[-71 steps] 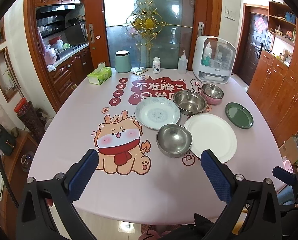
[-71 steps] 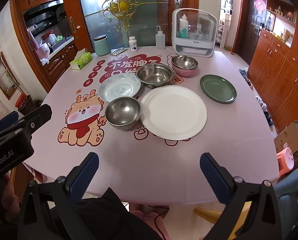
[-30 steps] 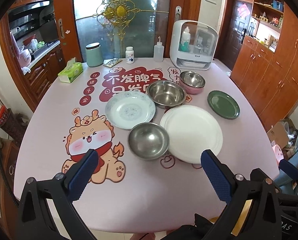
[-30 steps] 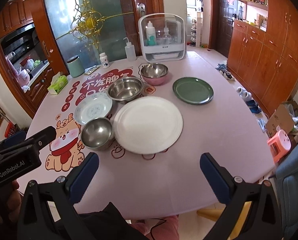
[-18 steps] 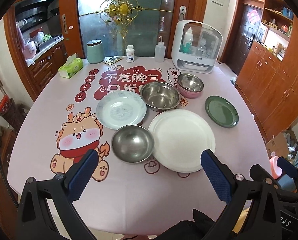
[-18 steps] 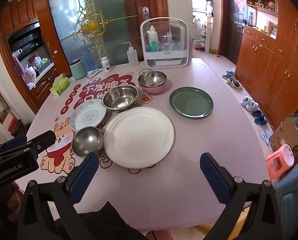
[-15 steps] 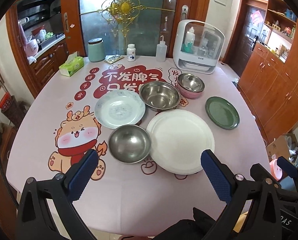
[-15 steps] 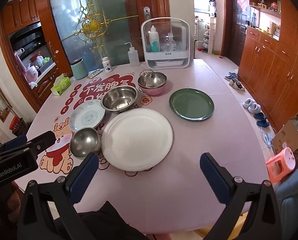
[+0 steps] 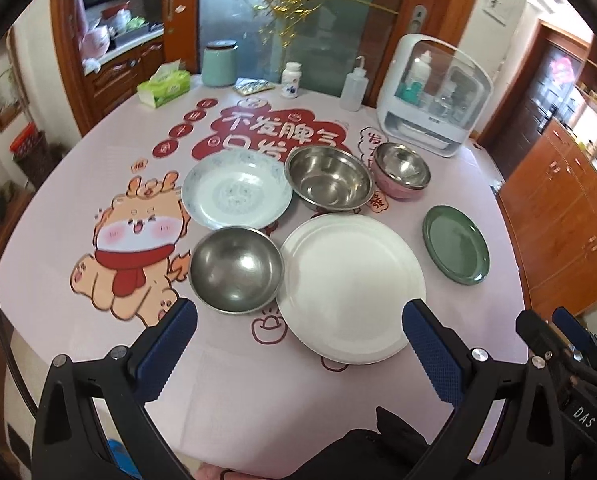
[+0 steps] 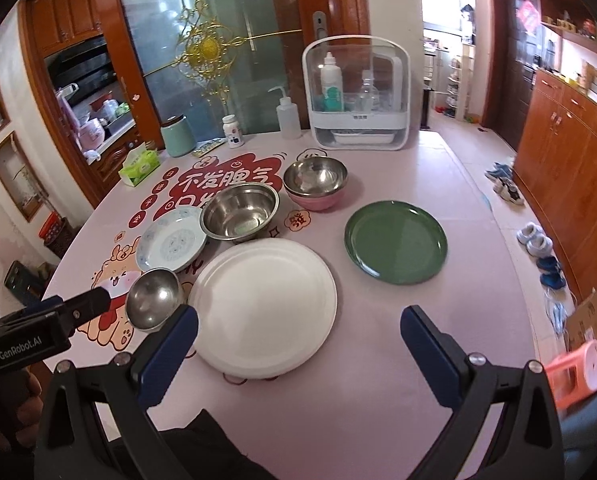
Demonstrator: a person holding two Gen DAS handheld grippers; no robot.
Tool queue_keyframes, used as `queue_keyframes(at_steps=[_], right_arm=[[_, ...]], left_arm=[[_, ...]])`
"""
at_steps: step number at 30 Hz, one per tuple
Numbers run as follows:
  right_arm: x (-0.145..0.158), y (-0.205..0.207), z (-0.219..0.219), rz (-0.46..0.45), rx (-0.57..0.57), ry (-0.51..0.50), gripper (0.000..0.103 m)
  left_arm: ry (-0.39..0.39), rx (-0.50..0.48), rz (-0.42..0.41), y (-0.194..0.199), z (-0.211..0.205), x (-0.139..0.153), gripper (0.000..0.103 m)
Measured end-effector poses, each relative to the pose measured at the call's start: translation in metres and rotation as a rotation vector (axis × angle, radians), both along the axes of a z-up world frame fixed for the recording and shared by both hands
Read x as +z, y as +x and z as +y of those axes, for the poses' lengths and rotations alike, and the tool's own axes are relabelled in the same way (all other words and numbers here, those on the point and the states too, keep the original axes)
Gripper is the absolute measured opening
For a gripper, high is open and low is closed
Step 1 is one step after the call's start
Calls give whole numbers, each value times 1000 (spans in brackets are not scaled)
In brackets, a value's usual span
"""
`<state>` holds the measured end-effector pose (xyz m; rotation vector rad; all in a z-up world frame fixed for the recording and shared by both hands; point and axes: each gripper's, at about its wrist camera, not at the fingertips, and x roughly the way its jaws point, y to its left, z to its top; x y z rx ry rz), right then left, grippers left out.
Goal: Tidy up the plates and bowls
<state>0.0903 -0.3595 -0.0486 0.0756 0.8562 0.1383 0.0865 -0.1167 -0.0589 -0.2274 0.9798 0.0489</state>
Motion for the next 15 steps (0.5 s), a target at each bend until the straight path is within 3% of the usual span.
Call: queue_keyframes(at_steps=[7, 15], right_arm=[[-21, 28, -11, 19, 85, 20, 102], [-53, 60, -25, 73, 140, 85, 102]], left_arm=[[-65, 60, 82, 12, -3, -27, 102], [-113, 135, 235, 35, -3, -72, 101]])
